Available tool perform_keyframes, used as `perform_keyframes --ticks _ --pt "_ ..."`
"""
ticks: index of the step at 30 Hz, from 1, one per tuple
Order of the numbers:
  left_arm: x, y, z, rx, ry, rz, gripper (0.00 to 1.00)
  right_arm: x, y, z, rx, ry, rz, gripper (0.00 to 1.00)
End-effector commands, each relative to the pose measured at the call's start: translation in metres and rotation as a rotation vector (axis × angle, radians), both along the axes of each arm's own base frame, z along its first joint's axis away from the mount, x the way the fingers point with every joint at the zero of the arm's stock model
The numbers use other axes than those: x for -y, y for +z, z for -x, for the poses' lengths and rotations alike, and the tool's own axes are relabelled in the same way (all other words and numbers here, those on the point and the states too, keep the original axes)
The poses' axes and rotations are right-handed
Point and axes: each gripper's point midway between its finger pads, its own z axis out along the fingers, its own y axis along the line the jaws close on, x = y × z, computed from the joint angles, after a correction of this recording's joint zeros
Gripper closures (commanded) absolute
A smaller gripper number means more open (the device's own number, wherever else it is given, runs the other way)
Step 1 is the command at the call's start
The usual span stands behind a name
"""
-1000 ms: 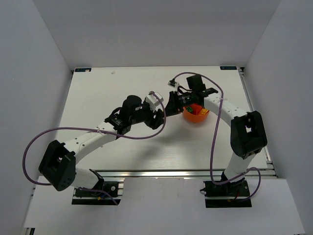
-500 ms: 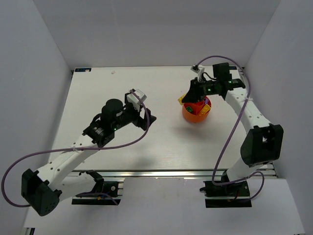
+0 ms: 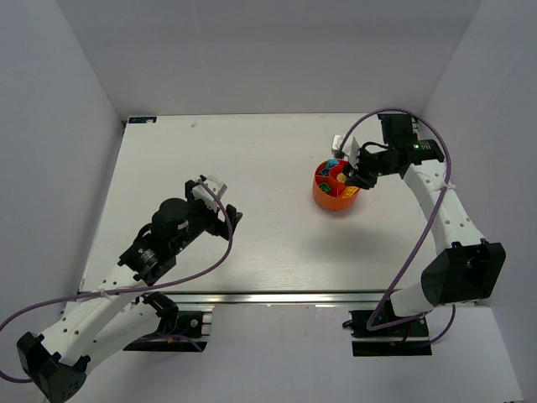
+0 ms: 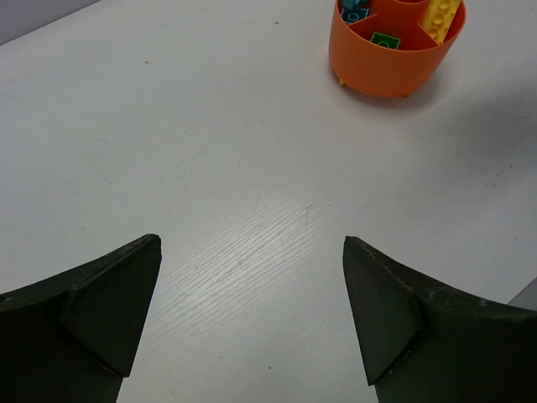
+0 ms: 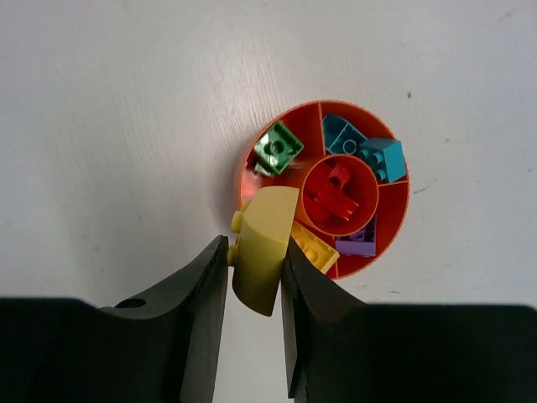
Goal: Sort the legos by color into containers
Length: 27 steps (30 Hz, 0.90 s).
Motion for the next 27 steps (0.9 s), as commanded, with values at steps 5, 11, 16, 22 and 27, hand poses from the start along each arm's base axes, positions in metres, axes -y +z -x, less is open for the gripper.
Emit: perform_keyframes --ticks 5,11,16,22,27 --pt "-0.006 0.003 0.001 0.027 0.02 -0.007 0.02 0.022 -0.016 0.014 0.119 0.339 0.224 1.0" --pt "-0.005 0.002 0.001 0.026 0.017 -0.006 0.02 0.028 -0.048 0.002 0.074 0.381 0.285 1.0" --pt "-0.006 0.0 0.0 0.023 0.024 -0.011 0.02 0.025 -0.057 -0.013 0.043 0.401 0.287 1.0" --pt "-0.007 0.001 0.0 0.026 0.027 -0.011 0.02 0.028 -0.064 -0.023 0.046 0.402 0.307 1.0" --pt "-0.007 0.0 0.0 0.024 0.027 -0.013 0.02 0.036 -0.078 -0.027 0.026 0.393 0.35 1.0"
